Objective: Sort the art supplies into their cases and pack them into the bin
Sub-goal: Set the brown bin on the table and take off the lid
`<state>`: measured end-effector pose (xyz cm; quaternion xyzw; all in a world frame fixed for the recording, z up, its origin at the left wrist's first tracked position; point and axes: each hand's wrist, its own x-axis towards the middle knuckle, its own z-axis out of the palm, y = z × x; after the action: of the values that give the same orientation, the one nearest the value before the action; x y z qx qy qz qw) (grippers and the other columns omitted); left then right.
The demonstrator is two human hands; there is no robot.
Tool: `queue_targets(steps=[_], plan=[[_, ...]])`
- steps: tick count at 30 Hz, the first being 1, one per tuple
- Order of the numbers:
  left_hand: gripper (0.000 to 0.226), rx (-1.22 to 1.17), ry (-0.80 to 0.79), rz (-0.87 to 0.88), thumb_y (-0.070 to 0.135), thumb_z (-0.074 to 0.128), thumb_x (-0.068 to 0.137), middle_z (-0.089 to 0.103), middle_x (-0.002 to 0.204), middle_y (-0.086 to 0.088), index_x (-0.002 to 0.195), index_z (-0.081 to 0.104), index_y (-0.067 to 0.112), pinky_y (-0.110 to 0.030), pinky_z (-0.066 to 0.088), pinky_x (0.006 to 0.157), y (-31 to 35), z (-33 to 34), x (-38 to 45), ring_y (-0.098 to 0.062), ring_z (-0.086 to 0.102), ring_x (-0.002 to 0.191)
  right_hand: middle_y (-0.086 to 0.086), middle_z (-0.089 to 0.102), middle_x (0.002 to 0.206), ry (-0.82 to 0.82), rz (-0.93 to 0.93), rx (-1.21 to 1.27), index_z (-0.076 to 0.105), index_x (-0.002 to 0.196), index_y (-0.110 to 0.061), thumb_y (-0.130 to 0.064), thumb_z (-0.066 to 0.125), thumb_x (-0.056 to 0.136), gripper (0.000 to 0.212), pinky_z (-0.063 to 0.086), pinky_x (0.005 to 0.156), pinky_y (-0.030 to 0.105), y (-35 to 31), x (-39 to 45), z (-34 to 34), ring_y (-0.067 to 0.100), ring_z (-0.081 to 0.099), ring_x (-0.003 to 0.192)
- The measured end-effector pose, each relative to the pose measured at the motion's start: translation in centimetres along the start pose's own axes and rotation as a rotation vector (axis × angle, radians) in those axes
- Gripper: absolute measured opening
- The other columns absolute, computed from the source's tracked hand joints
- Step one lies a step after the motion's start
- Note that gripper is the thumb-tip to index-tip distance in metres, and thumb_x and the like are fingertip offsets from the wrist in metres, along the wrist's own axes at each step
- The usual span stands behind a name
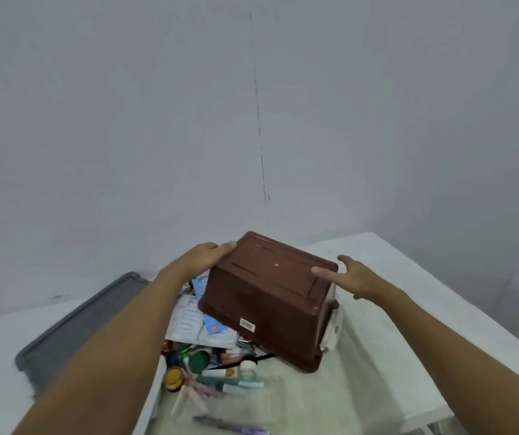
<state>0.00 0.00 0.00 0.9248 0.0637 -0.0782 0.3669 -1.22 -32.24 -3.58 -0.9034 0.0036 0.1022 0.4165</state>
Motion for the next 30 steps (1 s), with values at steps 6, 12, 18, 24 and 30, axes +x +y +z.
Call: queue_targets(steps=[6, 12, 18, 24, 30], plan=[[0.069, 0.030, 0.020, 0.021, 0.081, 0.061, 0.062, 0.065, 0.109, 0.011, 0.112, 0.062, 0.034, -0.028, 0.046, 0.081, 1.2, 2.5, 2.4, -0.009, 0.063, 0.094, 0.009, 0.046, 0.140, -0.204, 0.147, 0.225, 0.038, 0.141, -0.016, -0.071, 0.074, 0.056, 0.108, 0.060, 0.074, 0.041, 1.7, 2.4, -0.2, 0.030, 0.068, 0.091], [0.067, -0.054, 0.094, 0.029, 0.065, 0.079, 0.059, 0.066, 0.109, 0.012, 0.115, 0.062, 0.032, -0.029, 0.050, 0.087, 2.9, 4.4, 1.9, -0.009, 0.064, 0.097, -0.004, 0.073, 0.102, -0.243, -0.046, 0.336, 0.069, 0.103, -0.031, -0.063, 0.085, 0.048, 0.065, 0.060, 0.077, 0.042, 2.8, 4.3, -1.3, 0.016, 0.070, 0.091], [0.077, -0.351, 0.282, 0.243, 0.047, 0.087, 0.061, 0.061, 0.118, 0.013, 0.128, 0.050, 0.039, -0.029, 0.054, 0.085, 7.6, 4.7, 0.2, -0.007, 0.064, 0.101, -0.013, 0.064, 0.110, 0.079, -0.291, 0.465, 0.049, 0.122, -0.029, -0.055, 0.090, 0.045, 0.091, 0.053, 0.089, 0.029, 1.1, 5.0, -6.5, 0.004, 0.063, 0.098], [0.083, -0.714, 0.270, 0.223, 0.068, 0.066, 0.069, 0.060, 0.123, 0.008, 0.138, 0.045, 0.028, -0.031, 0.050, 0.088, 11.2, 3.8, 0.1, -0.014, 0.059, 0.112, -0.011, 0.057, 0.121, 0.249, -0.484, 0.716, 0.051, 0.121, -0.031, -0.052, 0.080, 0.062, 0.069, 0.053, 0.085, 0.027, -0.9, 4.2, -9.8, 0.010, 0.060, 0.108], [0.056, -0.584, 0.347, 0.291, 0.046, 0.073, 0.077, 0.062, 0.117, 0.003, 0.126, 0.050, 0.032, -0.023, 0.054, 0.080, 12.1, 5.7, 0.5, -0.014, 0.061, 0.106, -0.011, 0.054, 0.121, 0.340, -0.589, 0.696, 0.050, 0.112, -0.019, -0.020, 0.082, 0.071, 0.052, 0.056, 0.074, 0.018, 0.1, 4.1, -11.3, 0.014, 0.059, 0.109]])
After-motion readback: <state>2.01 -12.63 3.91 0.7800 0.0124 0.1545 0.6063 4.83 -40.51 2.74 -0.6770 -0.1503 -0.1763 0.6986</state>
